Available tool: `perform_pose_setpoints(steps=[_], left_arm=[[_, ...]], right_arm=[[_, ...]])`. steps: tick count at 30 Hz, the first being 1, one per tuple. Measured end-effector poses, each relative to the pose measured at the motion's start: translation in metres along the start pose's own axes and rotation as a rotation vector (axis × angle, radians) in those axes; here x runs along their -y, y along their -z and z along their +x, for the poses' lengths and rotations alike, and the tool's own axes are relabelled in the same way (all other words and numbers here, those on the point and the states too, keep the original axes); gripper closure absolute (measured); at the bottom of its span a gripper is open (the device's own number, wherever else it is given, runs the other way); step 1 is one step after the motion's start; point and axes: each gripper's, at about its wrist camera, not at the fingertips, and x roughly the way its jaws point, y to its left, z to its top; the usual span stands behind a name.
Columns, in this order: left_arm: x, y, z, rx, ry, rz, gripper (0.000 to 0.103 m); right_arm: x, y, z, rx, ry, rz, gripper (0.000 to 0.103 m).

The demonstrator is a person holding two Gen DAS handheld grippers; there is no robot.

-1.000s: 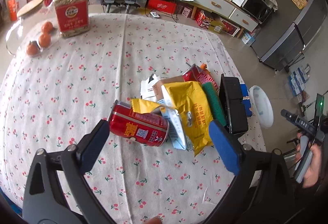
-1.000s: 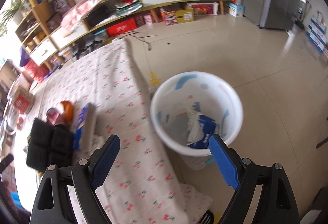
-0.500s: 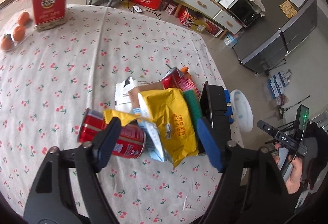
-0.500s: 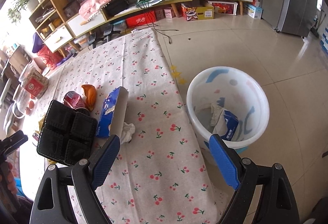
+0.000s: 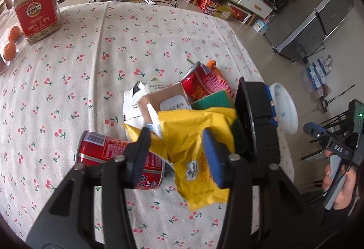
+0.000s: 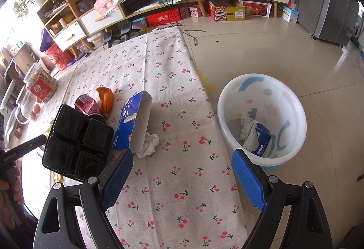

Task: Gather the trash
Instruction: 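Grasp the yellow chip bag in the pile with the left gripper, then grasp the blue tissue box with the right gripper while the left holds the yellow bag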

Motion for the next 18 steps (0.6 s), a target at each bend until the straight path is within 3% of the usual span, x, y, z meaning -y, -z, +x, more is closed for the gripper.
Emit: perform_pose_setpoints(steps=[2, 4, 11, 18], left_arm=[[0.001, 0.001, 0.004, -0.006, -0.022, 0.011, 0.077], [0.001, 0.003, 0.005, -0.006, -0.019, 0.011, 0.083], [0.001, 0.006, -0.009, 0.039, 0.001, 0.022, 0.095], [-0.005, 0.009, -0.031, 0.101, 0.025, -0.005, 0.1]], right_arm=[[-0.001, 0.0, 0.0, 0.001, 0.0, -0.005, 0.013], [-0.002, 0.0, 0.001, 0.001, 0.003, -0.007, 0.013], [-0.008, 0.001, 0.003, 0.006, 0.007, -0.016, 0.013], [-0.022, -0.001, 0.003, 0.013, 0.004, -0.037, 0.013]])
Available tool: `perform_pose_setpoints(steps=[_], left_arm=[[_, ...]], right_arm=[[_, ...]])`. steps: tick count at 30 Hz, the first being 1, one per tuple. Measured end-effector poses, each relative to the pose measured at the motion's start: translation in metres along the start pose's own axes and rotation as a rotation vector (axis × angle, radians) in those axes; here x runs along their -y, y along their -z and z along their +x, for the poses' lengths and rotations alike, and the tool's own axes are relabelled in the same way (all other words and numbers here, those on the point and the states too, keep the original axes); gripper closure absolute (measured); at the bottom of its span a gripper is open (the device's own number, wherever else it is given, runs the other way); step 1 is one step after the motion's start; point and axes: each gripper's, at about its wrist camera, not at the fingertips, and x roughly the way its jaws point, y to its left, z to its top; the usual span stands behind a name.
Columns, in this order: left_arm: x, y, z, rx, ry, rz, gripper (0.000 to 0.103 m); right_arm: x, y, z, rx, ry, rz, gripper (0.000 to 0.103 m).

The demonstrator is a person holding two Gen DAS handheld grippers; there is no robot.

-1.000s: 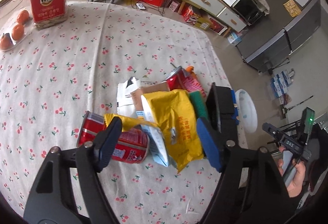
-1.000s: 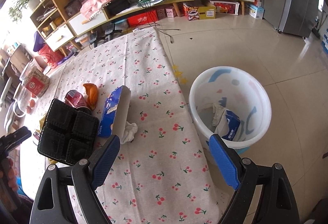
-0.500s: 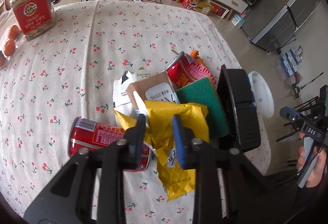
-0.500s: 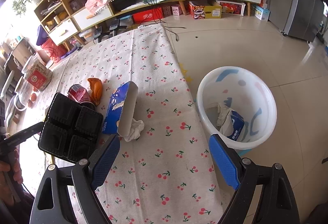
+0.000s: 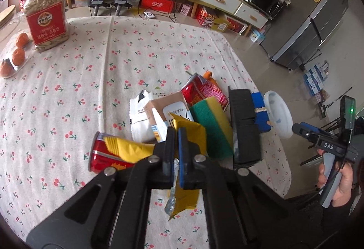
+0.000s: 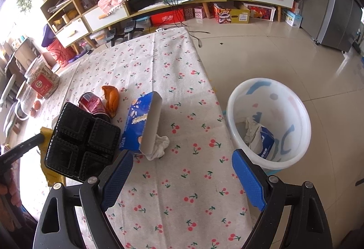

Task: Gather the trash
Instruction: 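Grasp the blue tissue box with the right gripper while the left holds the yellow bag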

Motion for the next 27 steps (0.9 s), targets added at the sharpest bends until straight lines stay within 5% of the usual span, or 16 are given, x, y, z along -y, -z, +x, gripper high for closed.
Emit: perform_pose_setpoints(steps=[12, 21, 27], left_arm=[[-0.01, 0.01, -0.031, 0.081, -0.004, -0.028, 0.101], [-0.015, 0.016, -0.03, 0.071, -0.012, -0.034, 0.1], [-0.017, 0.019, -0.028, 0.064, -0.016, -0.041, 0.1]], right_arm=[[-0.022, -0.011, 0.002, 0.022, -0.037, -0.013, 0.013], [-0.038, -0.025, 0.025, -0.006, -0.057, -0.032, 0.013], [-0.036, -0.04, 0.056, -0.049, 0.007, -0.021, 0.015]])
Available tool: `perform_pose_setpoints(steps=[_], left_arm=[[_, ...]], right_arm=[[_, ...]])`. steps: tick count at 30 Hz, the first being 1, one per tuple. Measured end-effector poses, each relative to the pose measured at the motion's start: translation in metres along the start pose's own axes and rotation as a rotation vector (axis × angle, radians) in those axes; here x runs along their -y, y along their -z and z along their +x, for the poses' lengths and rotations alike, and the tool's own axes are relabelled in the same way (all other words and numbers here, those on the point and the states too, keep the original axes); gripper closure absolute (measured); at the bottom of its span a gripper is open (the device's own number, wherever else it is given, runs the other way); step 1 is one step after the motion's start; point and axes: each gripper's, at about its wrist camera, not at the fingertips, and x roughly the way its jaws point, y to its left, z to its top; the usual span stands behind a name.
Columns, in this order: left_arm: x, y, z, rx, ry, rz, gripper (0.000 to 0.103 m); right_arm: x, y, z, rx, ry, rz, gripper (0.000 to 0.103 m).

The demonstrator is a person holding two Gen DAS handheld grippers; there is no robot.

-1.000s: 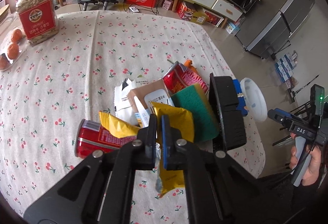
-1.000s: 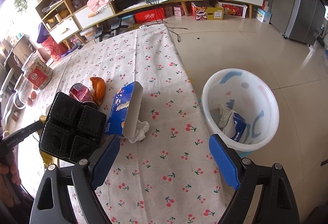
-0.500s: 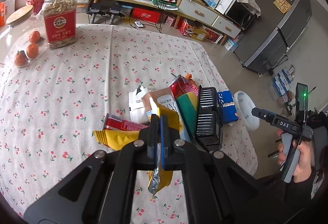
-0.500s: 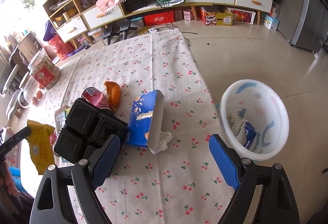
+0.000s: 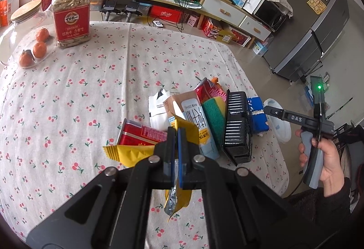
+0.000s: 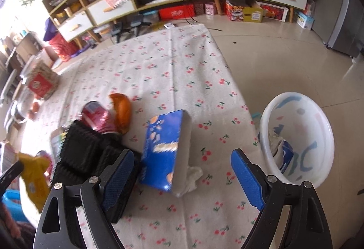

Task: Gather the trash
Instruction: 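Grasp the blue tissue box with the right gripper while the left holds the yellow bag, then carry both items to the bucket and open the left gripper over it while the right carries the box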

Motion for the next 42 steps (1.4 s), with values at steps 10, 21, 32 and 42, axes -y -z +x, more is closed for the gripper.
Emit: perform_pose_setpoints(steps=[10, 21, 32, 42], left_arm=[[-0.004, -0.002, 0.005, -0.011, -0.008, -0.017, 0.101], [-0.015, -0.002, 0.009, -0.02, -0.017, -0.041, 0.1], [-0.013, -0.004, -0.004, 0.024, -0.015, -0.035, 0.1], [-0.005, -0.01, -0.022, 0.085, 0.022, -0.041, 0.1]], right_arm=[[-0.023, -0.027, 0.034, -0.042, 0.015, -0.027, 0.016], [-0.028, -0.033, 0.07, -0.114, 0.046, -0.022, 0.042], [-0.022, -0.029, 0.029, -0.016, -0.005, -0.014, 0.042], [-0.01, -0.017, -0.032, 0.113, -0.092, 0.011, 0.042]])
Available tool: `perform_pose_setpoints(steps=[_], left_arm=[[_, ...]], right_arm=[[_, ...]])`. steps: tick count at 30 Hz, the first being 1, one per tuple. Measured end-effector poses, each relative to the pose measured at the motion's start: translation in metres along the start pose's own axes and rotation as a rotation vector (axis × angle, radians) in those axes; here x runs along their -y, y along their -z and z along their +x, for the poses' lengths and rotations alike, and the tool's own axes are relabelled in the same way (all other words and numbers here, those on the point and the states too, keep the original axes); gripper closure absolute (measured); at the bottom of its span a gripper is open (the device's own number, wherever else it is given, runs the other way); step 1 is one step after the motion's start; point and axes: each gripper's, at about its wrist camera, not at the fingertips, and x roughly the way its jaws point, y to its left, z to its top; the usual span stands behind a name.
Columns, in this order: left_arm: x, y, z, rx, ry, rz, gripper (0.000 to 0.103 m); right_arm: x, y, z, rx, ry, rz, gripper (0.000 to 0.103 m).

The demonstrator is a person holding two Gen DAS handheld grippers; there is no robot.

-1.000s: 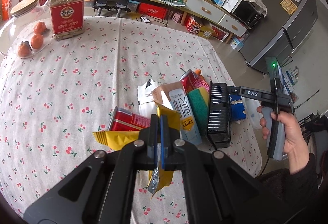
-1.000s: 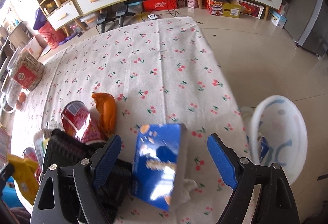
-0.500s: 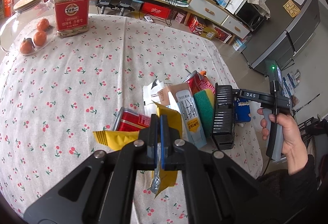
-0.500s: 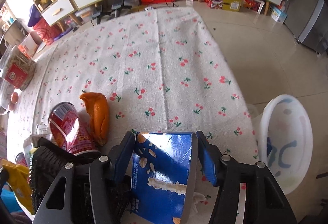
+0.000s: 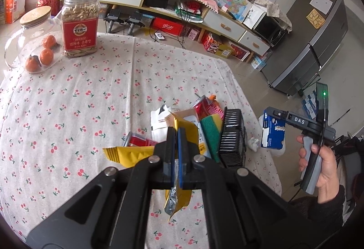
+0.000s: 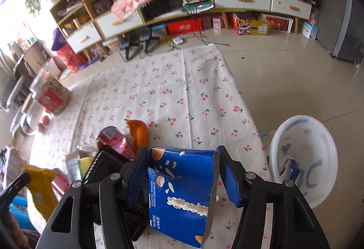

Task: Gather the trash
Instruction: 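Carry both items to the bucket and open the left gripper over it while the right carries the box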

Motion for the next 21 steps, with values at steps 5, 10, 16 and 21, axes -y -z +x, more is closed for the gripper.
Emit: perform_pose_setpoints(steps=[5, 10, 16, 21], left_arm=[[0.012, -0.004, -0.008, 0.022, 0.038, 0.006, 0.1], [0.04, -0.01, -0.012, 0.036, 0.067, 0.049, 0.1], [0.079, -0.013, 0.004, 0.022, 0.101, 0.107, 0.1], [0.113, -0.012, 0.029, -0.012, 0.136, 0.148, 0.1]], right_arm=[[0.018, 0.005, -0.026, 0.044, -0.022, 0.027, 0.042], [0.045, 0.01, -0.046, 0.073, -0.026, 0.068, 0.042], [0.086, 0.022, -0.063, 0.088, -0.003, 0.12, 0.042], [0.117, 0.03, -0.074, 0.094, 0.015, 0.16, 0.042]])
